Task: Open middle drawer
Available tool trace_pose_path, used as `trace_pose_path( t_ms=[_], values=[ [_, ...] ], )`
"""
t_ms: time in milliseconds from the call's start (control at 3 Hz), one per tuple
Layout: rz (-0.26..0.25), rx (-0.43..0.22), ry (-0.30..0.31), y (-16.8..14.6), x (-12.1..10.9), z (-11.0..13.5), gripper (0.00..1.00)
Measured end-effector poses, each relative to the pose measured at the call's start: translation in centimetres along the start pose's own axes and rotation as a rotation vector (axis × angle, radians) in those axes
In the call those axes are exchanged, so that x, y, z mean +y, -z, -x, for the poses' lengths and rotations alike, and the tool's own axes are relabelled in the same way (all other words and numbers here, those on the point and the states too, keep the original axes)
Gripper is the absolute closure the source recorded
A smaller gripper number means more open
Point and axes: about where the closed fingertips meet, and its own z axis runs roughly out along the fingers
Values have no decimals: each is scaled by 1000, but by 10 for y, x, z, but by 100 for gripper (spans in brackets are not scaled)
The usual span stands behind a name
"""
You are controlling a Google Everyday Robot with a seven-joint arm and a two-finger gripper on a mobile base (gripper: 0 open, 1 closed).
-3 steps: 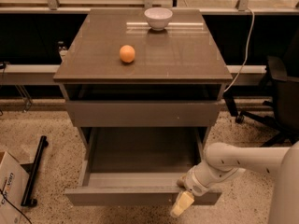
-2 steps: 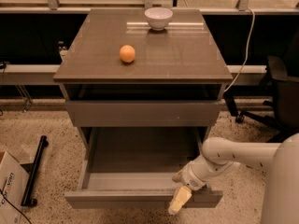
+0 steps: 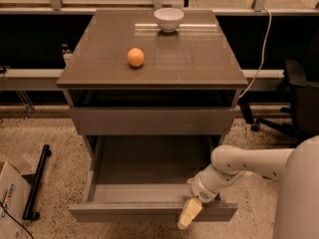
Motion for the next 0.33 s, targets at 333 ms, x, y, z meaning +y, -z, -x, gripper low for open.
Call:
trace_pose_path(
  t_ms=[333],
  values=[
    [-3,48,-29,-14,19,-4,0]
  ],
)
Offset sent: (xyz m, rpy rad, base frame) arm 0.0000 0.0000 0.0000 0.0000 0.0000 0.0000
